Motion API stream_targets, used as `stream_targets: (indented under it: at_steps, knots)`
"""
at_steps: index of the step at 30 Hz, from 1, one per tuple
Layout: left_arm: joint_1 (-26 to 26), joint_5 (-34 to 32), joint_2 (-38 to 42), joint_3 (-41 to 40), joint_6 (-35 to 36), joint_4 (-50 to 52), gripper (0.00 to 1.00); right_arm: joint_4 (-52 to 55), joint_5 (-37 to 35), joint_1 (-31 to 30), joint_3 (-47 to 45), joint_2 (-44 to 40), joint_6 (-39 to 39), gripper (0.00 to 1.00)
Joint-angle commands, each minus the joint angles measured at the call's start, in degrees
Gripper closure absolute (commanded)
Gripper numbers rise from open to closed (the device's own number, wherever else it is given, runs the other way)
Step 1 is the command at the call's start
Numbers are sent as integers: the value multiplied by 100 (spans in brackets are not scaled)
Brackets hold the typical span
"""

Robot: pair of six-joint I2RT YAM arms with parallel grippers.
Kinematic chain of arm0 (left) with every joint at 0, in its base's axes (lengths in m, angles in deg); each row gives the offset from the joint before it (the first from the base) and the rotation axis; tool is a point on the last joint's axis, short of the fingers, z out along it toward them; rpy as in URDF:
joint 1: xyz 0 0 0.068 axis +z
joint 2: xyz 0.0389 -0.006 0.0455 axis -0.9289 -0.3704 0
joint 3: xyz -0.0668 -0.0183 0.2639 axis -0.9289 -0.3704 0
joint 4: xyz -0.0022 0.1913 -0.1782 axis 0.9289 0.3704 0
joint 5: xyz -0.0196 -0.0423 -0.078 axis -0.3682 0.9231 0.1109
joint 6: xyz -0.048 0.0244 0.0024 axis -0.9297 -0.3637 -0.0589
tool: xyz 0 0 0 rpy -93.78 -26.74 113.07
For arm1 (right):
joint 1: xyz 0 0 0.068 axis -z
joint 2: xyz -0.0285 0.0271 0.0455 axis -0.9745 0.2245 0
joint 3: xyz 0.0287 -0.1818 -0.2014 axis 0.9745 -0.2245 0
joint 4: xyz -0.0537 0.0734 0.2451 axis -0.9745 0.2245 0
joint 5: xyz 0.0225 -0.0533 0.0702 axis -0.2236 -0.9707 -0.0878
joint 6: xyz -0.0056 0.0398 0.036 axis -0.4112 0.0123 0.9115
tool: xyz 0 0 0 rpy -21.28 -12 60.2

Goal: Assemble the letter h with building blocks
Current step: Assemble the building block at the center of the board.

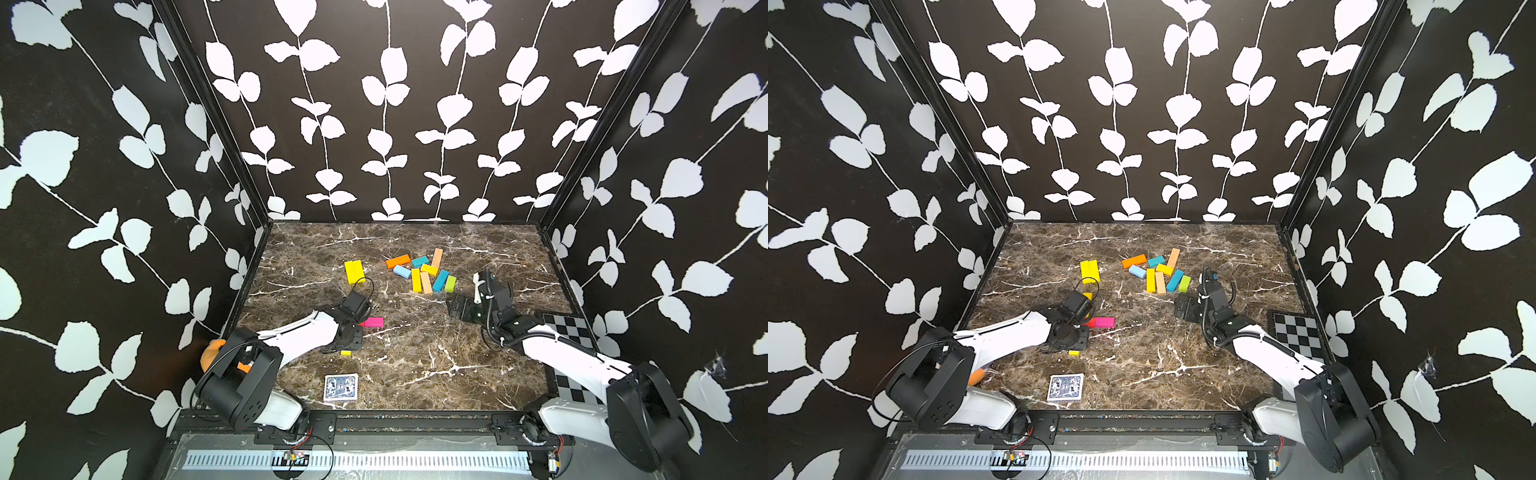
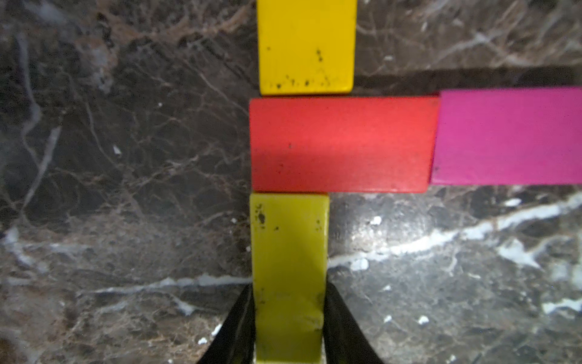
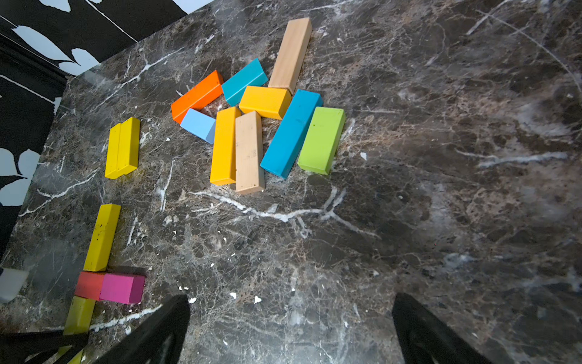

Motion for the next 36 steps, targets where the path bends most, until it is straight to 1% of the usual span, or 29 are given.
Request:
stream_targets:
  at_steps: [1, 7, 11, 14, 19, 20, 21, 22, 25, 28, 30, 32, 34, 35, 36]
  knots:
    - [31, 7, -113, 75, 86, -5, 62, -199, 10, 43, -82, -56, 41, 0]
    - [37, -57, -6, 67, 77, 43, 54, -207, 34, 52, -76, -59, 53, 1]
    - [38, -79, 56, 109, 103, 103, 45, -227, 63, 52, -83, -48, 50, 1]
    - [37, -37, 234, 275, 127, 156, 35, -233, 71, 61, -79, -21, 46, 0]
    - [39, 37, 932, 894, 178, 170, 14, -260, 72, 58, -97, -45, 13, 1]
    - [40, 131, 1073, 1057, 218, 136, 11, -245, 55, 66, -80, -39, -11, 1]
    - [37, 241, 1184, 1214, 275, 82, 4, -239, 52, 69, -68, -8, -32, 0]
    - [38, 320, 1279, 1339, 313, 79, 1, -222, 52, 70, -42, 24, -51, 1]
    - [40, 488, 1640, 1518, 458, -104, 1, -140, 223, 67, 111, 200, -113, 0]
    - [37, 616, 2059, 1293, 545, -594, 1, 169, 521, 61, 471, 552, -189, 3]
    - [39, 642, 2319, 1023, 542, -895, 1, 542, 535, -12, 879, 876, -225, 5]
    - [39, 664, 2510, 722, 554, -1122, 1, 958, 382, -180, 1376, 1237, -412, 6]
    - [39, 725, 2627, 526, 559, -1189, 1, 1560, -91, -435, 2009, 1704, -635, 7]
    - [40, 779, 2658, 465, 559, -1182, 1, 1853, -360, -535, 2322, 1938, -675, 7]
    - [40, 848, 2679, 408, 547, -1173, 1, 1982, -472, -566, 2557, 2156, -627, 7]
